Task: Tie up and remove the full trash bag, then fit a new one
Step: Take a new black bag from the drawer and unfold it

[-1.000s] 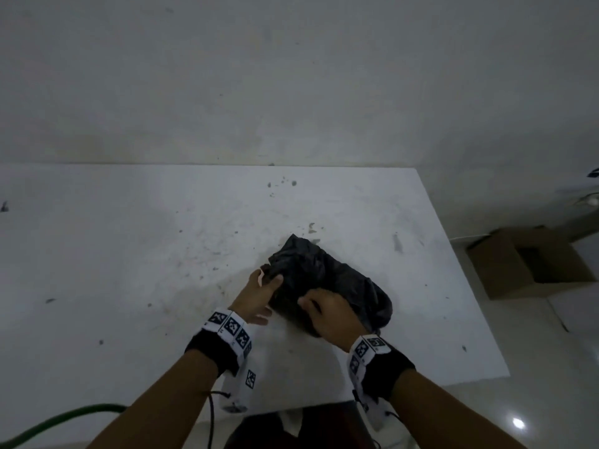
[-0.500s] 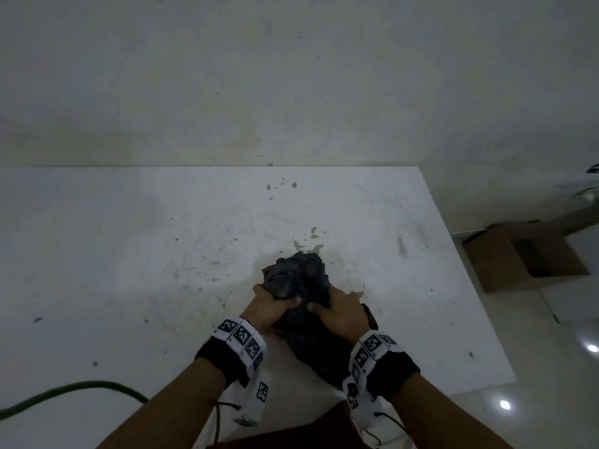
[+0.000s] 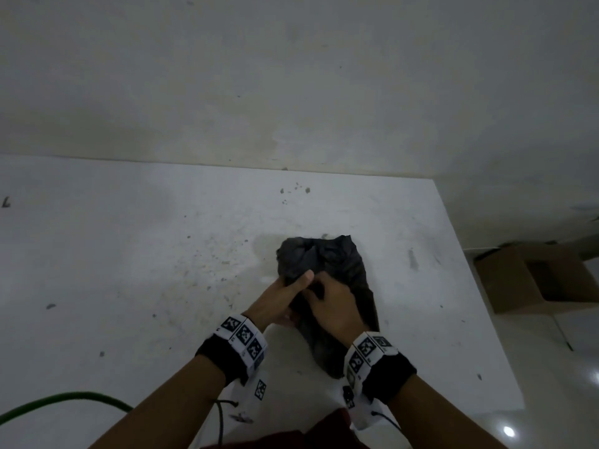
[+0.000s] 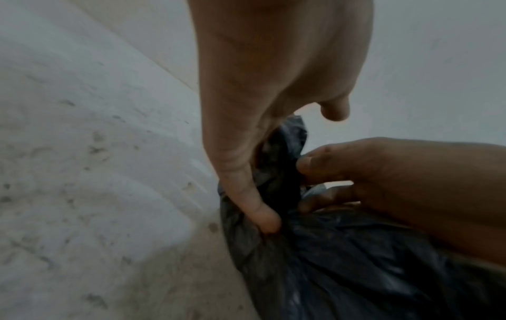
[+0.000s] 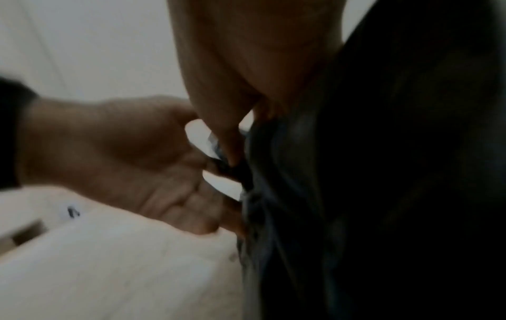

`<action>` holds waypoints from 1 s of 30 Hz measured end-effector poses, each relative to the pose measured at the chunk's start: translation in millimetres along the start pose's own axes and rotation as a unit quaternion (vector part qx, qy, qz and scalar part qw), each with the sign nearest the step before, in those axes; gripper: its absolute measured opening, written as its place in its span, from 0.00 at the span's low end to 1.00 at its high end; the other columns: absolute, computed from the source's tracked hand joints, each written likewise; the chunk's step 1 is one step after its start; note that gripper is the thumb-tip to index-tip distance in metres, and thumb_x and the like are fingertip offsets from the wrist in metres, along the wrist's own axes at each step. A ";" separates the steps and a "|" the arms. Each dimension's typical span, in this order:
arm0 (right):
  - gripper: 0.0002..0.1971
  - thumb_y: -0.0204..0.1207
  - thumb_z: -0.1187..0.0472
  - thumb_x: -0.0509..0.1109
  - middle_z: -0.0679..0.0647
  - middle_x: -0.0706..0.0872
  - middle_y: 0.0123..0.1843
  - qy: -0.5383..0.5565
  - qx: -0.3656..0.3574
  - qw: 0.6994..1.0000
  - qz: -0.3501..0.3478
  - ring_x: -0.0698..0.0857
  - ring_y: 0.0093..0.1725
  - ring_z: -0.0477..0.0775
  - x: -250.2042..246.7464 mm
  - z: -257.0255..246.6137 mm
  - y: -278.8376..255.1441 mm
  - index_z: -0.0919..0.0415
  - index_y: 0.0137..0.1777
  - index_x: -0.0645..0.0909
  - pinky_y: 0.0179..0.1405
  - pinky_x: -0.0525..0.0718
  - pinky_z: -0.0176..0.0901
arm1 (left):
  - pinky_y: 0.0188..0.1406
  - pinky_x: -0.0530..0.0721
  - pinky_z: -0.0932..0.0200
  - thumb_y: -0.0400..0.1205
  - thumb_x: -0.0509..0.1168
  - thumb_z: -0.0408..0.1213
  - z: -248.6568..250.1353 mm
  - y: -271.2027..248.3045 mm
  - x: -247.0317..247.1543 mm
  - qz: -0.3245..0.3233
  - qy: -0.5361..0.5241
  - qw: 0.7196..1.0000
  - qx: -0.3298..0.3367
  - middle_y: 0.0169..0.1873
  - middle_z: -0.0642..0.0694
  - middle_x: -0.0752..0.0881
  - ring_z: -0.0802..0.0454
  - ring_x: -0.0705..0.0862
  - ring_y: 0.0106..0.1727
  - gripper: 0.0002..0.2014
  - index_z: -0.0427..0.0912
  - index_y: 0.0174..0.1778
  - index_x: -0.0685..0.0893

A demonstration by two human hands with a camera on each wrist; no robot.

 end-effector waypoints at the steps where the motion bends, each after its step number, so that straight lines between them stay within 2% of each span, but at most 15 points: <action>1: 0.09 0.82 0.60 0.65 0.54 0.89 0.55 0.030 -0.015 0.998 -0.054 0.87 0.53 0.54 3.4 -0.1 -1.7 0.57 0.58 0.84 0.54 0.85 0.45 | 0.32 0.85 0.69 0.84 0.61 0.51 -1.7 1.1 1.3 0.009 -0.005 1.000 0.017 0.47 0.53 0.82 0.57 0.83 0.43 0.11 0.55 0.60 0.74; 4: 0.12 0.80 0.64 0.66 0.50 0.88 0.60 0.077 -0.044 0.993 -0.083 0.85 0.59 0.49 -5.3 3.1 -2.8 0.57 0.60 0.85 0.64 0.82 0.47 | 0.38 0.88 0.60 0.84 0.63 0.49 -11.9 10.2 -5.0 0.091 -0.010 0.996 0.005 0.50 0.46 0.86 0.52 0.85 0.42 0.13 0.51 0.61 0.77; 7: 0.29 0.74 0.39 0.68 0.49 0.75 0.73 -0.147 0.021 0.983 -0.111 0.73 0.72 0.59 -18.2 20.8 -4.0 0.44 0.74 0.70 0.71 0.72 0.58 | 0.42 0.88 0.51 0.83 0.63 0.52 -20.4 21.3 -17.6 0.158 -0.053 0.985 -0.052 0.52 0.40 0.86 0.40 0.86 0.45 0.16 0.44 0.60 0.79; 8: 0.33 0.73 0.36 0.67 0.51 0.72 0.74 -0.207 0.048 0.964 -0.157 0.72 0.73 0.61 -20.5 28.2 -6.9 0.45 0.76 0.66 0.71 0.71 0.59 | 0.45 0.87 0.49 0.82 0.64 0.52 -21.7 25.1 -21.9 0.172 -0.060 0.981 -0.059 0.53 0.39 0.85 0.39 0.86 0.49 0.17 0.43 0.58 0.80; 10: 0.27 0.77 0.41 0.66 0.55 0.79 0.70 -0.218 0.058 0.952 -0.207 0.78 0.68 0.61 -24.0 39.9 -9.0 0.50 0.73 0.68 0.66 0.75 0.53 | 0.51 0.87 0.46 0.81 0.65 0.54 -21.6 30.1 -29.7 0.192 -0.052 0.979 -0.052 0.55 0.38 0.85 0.38 0.85 0.53 0.17 0.43 0.54 0.81; 12: 0.17 0.79 0.50 0.64 0.54 0.85 0.61 -0.232 0.002 0.961 -0.151 0.82 0.61 0.61 -28.6 41.5 -7.0 0.52 0.66 0.74 0.59 0.75 0.50 | 0.45 0.87 0.48 0.81 0.64 0.55 -20.3 31.3 -33.5 0.204 -0.039 0.977 -0.044 0.54 0.38 0.85 0.38 0.85 0.52 0.20 0.40 0.54 0.81; 13: 0.16 0.77 0.54 0.67 0.54 0.86 0.58 -0.253 -0.043 0.964 -0.069 0.83 0.58 0.62 -32.3 39.3 -4.8 0.52 0.64 0.77 0.56 0.76 0.52 | 0.40 0.87 0.50 0.81 0.63 0.56 -19.5 30.8 -34.2 0.210 -0.044 0.976 -0.042 0.53 0.38 0.86 0.39 0.86 0.49 0.21 0.39 0.55 0.81; 16: 0.23 0.60 0.61 0.82 0.58 0.87 0.47 -0.298 -0.109 0.943 0.102 0.86 0.43 0.65 -37.1 29.6 -4.6 0.56 0.57 0.84 0.38 0.84 0.54 | 0.38 0.90 0.49 0.82 0.62 0.55 -14.3 29.8 -33.3 0.202 -0.139 0.969 -0.017 0.52 0.38 0.86 0.40 0.89 0.44 0.21 0.41 0.60 0.79; 19: 0.28 0.55 0.60 0.85 0.62 0.86 0.51 -0.308 -0.088 0.944 0.082 0.87 0.41 0.67 -16.4 29.2 -14.7 0.57 0.58 0.85 0.28 0.85 0.51 | 0.44 0.90 0.47 0.81 0.62 0.57 -10.3 28.4 -27.6 0.183 -0.178 0.967 0.015 0.53 0.41 0.85 0.39 0.88 0.50 0.21 0.46 0.63 0.76; 20: 0.28 0.59 0.58 0.83 0.64 0.84 0.56 -0.298 -0.077 0.950 0.048 0.87 0.45 0.69 -6.6 30.2 -18.5 0.58 0.62 0.83 0.32 0.86 0.52 | 0.48 0.89 0.45 0.80 0.63 0.57 -13.5 28.5 -23.2 0.164 -0.165 0.972 0.005 0.54 0.43 0.86 0.40 0.88 0.52 0.22 0.46 0.63 0.77; 22: 0.31 0.74 0.51 0.70 0.63 0.75 0.70 -0.234 -0.055 0.969 -0.060 0.81 0.61 0.69 16.2 35.4 -25.1 0.58 0.77 0.71 0.53 0.85 0.54 | 0.58 0.86 0.39 0.80 0.68 0.51 -22.6 30.5 -7.2 0.087 -0.170 0.982 -0.017 0.61 0.43 0.85 0.41 0.85 0.59 0.24 0.42 0.69 0.78; 24: 0.34 0.76 0.43 0.56 0.61 0.76 0.72 -0.092 -0.061 0.981 -0.157 0.79 0.67 0.64 25.9 31.8 -31.9 0.56 0.81 0.64 0.64 0.80 0.52 | 0.62 0.83 0.37 0.79 0.70 0.43 -36.9 35.7 4.0 0.052 -0.139 0.989 -0.028 0.66 0.40 0.82 0.40 0.83 0.63 0.28 0.42 0.74 0.73; 25: 0.32 0.78 0.44 0.55 0.60 0.80 0.69 -0.009 -0.069 0.988 -0.139 0.81 0.65 0.62 22.4 27.8 -31.2 0.57 0.79 0.68 0.63 0.81 0.51 | 0.64 0.82 0.38 0.80 0.71 0.41 -43.1 39.5 4.9 0.068 -0.105 0.992 -0.024 0.68 0.39 0.80 0.40 0.82 0.64 0.29 0.41 0.76 0.71; 27: 0.22 0.83 0.54 0.61 0.59 0.84 0.66 0.080 -0.086 0.993 0.006 0.83 0.63 0.58 7.1 29.8 -24.0 0.59 0.75 0.75 0.64 0.81 0.46 | 0.68 0.79 0.40 0.81 0.68 0.39 -49.6 45.8 1.2 0.119 -0.039 0.992 -0.004 0.72 0.38 0.75 0.40 0.78 0.68 0.31 0.39 0.78 0.63; 30: 0.23 0.83 0.51 0.62 0.58 0.79 0.72 -0.082 -0.106 0.976 0.170 0.79 0.64 0.59 -20.2 44.4 -12.4 0.54 0.76 0.73 0.59 0.80 0.49 | 0.77 0.67 0.51 0.85 0.62 0.37 -47.8 46.9 -7.7 0.126 0.047 0.990 0.043 0.78 0.42 0.68 0.42 0.69 0.76 0.33 0.39 0.83 0.54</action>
Point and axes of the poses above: each hand's wrist, its own y-axis towards the middle knuckle, its own x-axis out of the palm, z = x × y, the point moved 2 cm from there along y, towards the middle knuckle
